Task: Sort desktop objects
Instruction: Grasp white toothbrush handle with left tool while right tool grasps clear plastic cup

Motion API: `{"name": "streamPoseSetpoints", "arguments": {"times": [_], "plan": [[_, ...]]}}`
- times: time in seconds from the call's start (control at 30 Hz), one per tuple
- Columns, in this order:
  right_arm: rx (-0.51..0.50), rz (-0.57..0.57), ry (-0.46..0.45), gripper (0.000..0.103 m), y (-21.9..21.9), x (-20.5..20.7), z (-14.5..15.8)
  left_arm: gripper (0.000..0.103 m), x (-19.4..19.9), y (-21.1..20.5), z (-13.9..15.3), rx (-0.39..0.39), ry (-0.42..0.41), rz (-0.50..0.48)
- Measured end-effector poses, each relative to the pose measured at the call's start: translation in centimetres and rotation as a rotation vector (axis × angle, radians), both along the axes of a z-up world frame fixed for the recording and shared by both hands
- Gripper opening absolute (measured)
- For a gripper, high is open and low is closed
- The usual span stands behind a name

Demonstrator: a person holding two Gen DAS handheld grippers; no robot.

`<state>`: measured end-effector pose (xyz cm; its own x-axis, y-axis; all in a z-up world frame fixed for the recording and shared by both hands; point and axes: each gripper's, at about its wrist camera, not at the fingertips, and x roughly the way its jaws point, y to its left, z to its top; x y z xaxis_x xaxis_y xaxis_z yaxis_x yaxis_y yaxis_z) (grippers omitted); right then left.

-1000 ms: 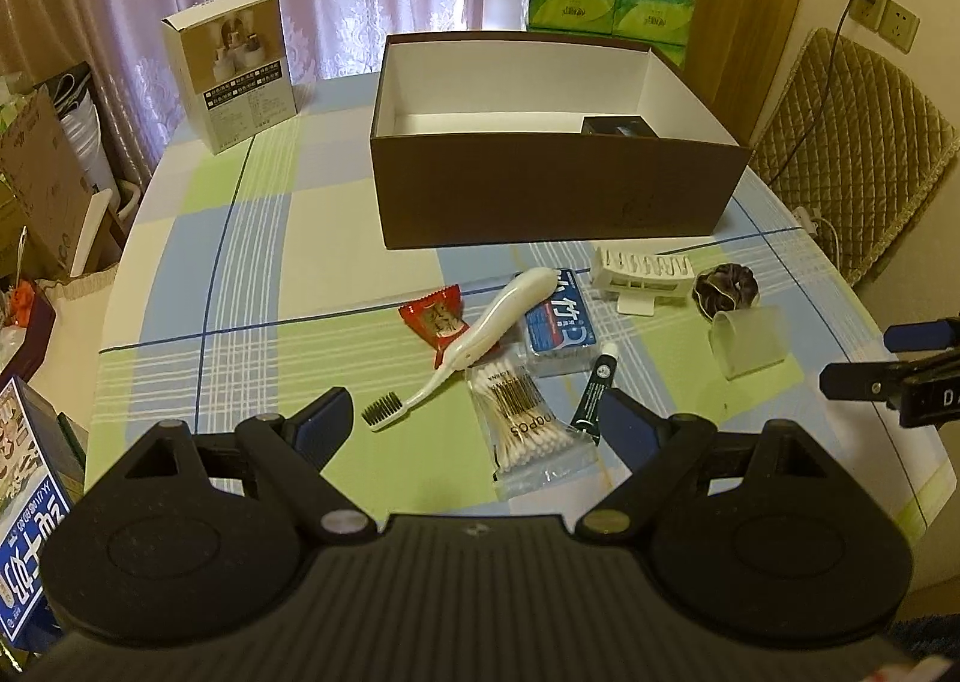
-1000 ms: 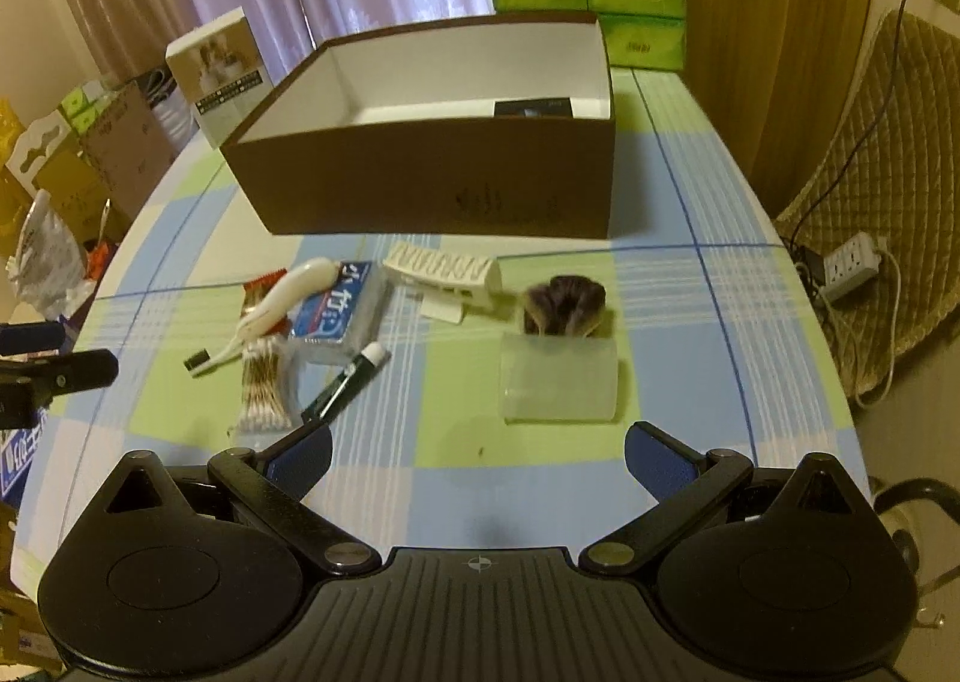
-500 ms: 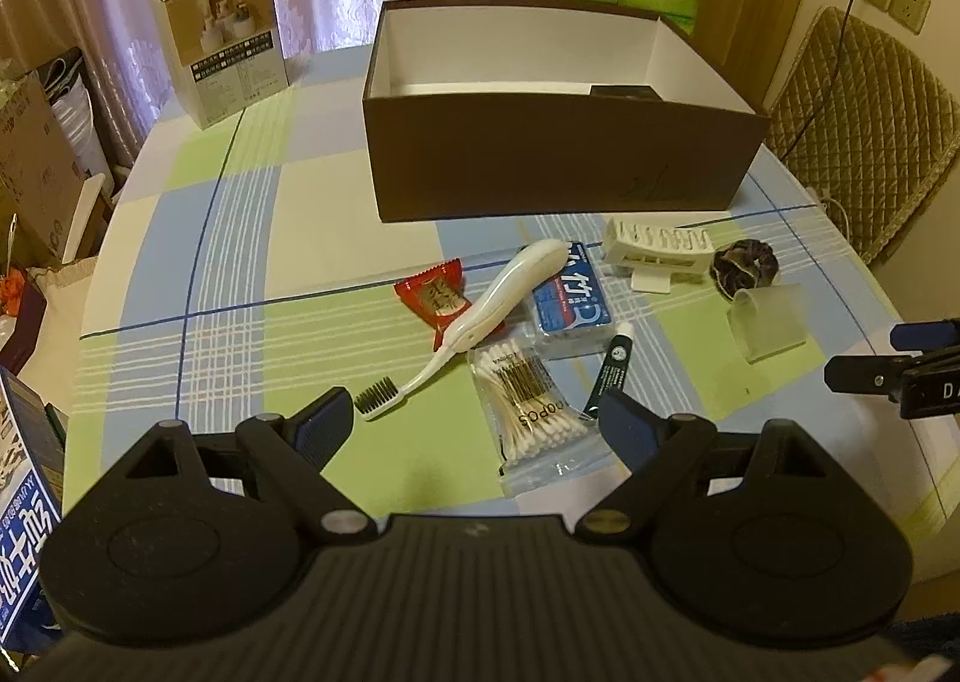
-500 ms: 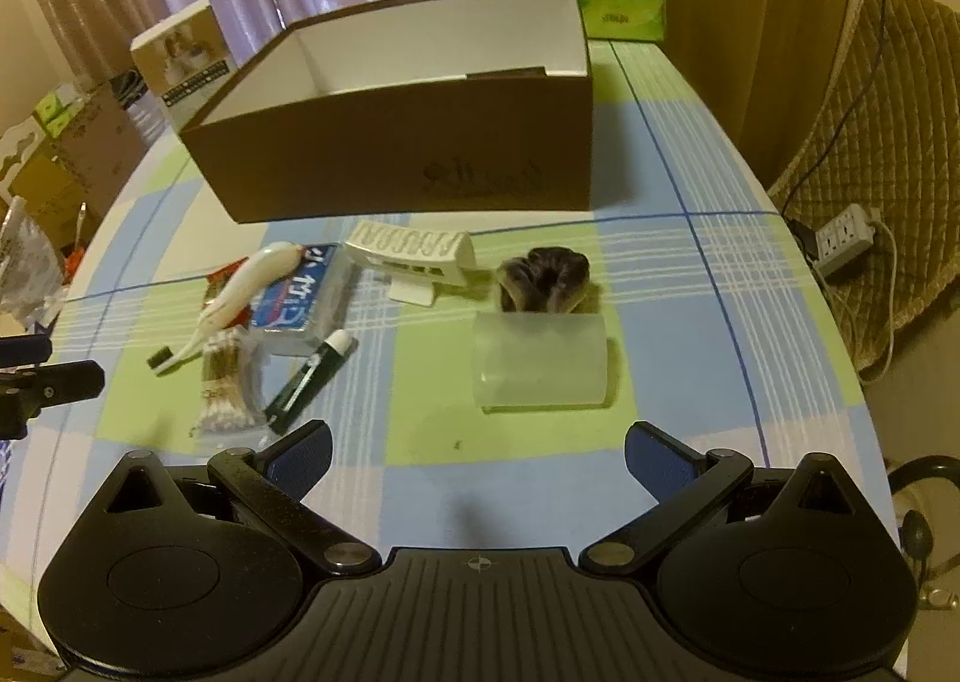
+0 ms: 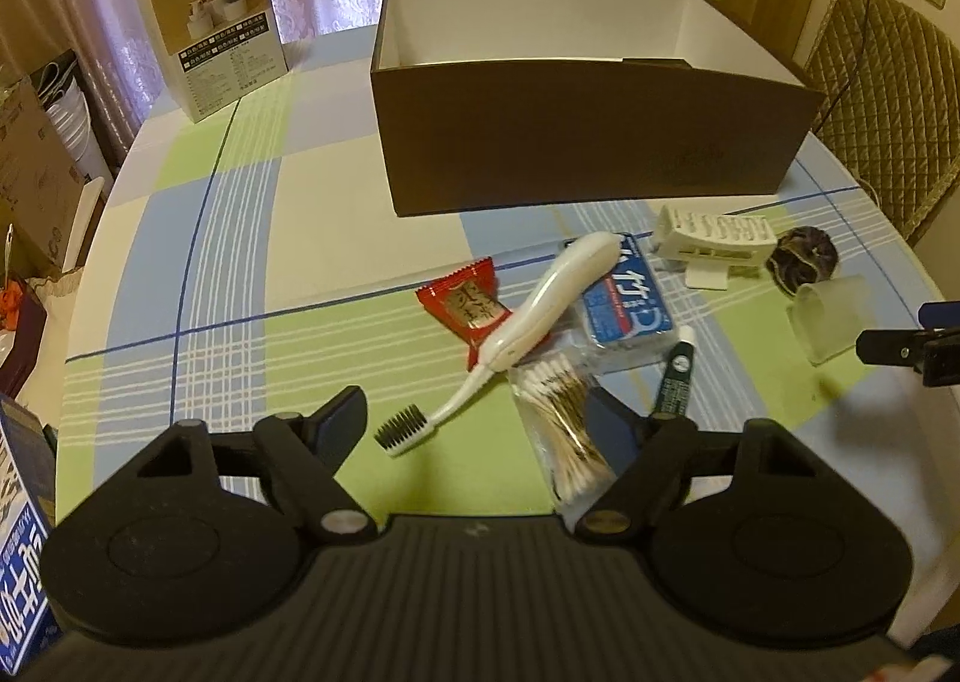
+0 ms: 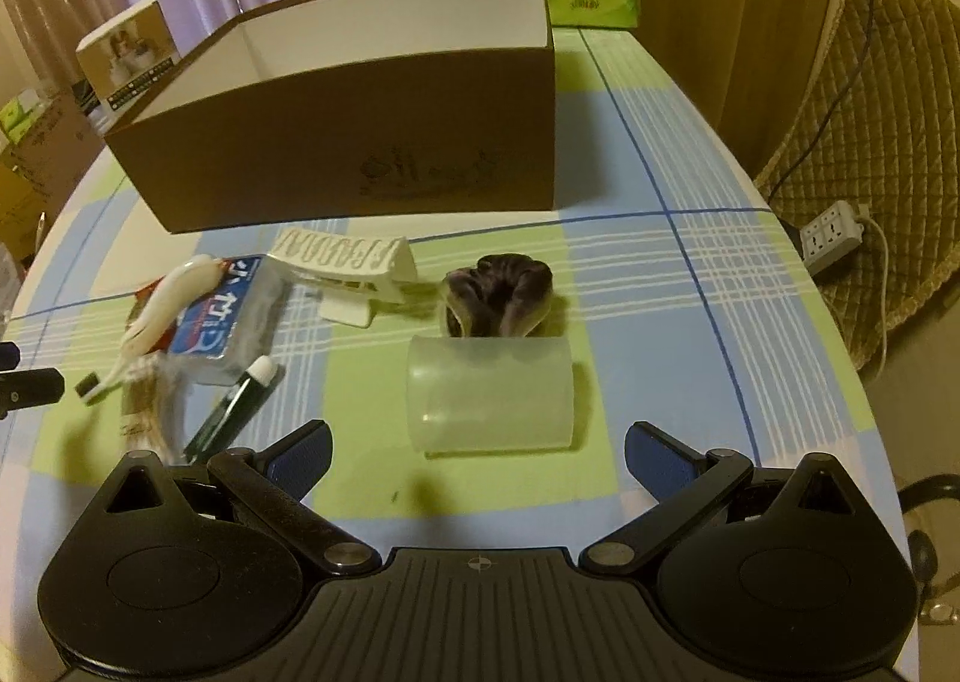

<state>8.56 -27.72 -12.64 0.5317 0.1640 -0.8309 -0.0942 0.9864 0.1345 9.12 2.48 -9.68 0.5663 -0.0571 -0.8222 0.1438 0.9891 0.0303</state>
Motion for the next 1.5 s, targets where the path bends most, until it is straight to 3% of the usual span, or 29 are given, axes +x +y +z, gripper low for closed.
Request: {"name": "streamPoseSetpoints", "arguments": {"times": [0.33, 0.6, 0.8, 1.03, 1.5], "plan": [[-0.015, -0.016, 0.035, 0.101, -0.4, 1.8, -1.6, 0.052, 2.5, 0.5, -2.9, 0.073, 0.049, -0.108], [-0.031, -0.013, 0.041, 0.101, 0.0, 3.3, -2.6, 0.042, 4.1, -0.2, -3.4, 0.078, 0.045, -0.173], [-0.069, 0.002, 0.04, 0.1, 0.5, 4.0, -3.6, 0.026, 4.4, -0.5, -4.3, 0.112, 0.062, -0.229], [-0.09, 0.024, 0.053, 0.072, 0.0, 3.8, -4.2, 0.013, 4.4, -1.5, -4.9, 0.158, 0.039, -0.302], [-0.104, -0.006, 0.071, 0.07, -1.8, 3.0, -4.0, 0.015, 4.3, -4.7, -6.7, 0.328, -0.061, -0.455]]}}
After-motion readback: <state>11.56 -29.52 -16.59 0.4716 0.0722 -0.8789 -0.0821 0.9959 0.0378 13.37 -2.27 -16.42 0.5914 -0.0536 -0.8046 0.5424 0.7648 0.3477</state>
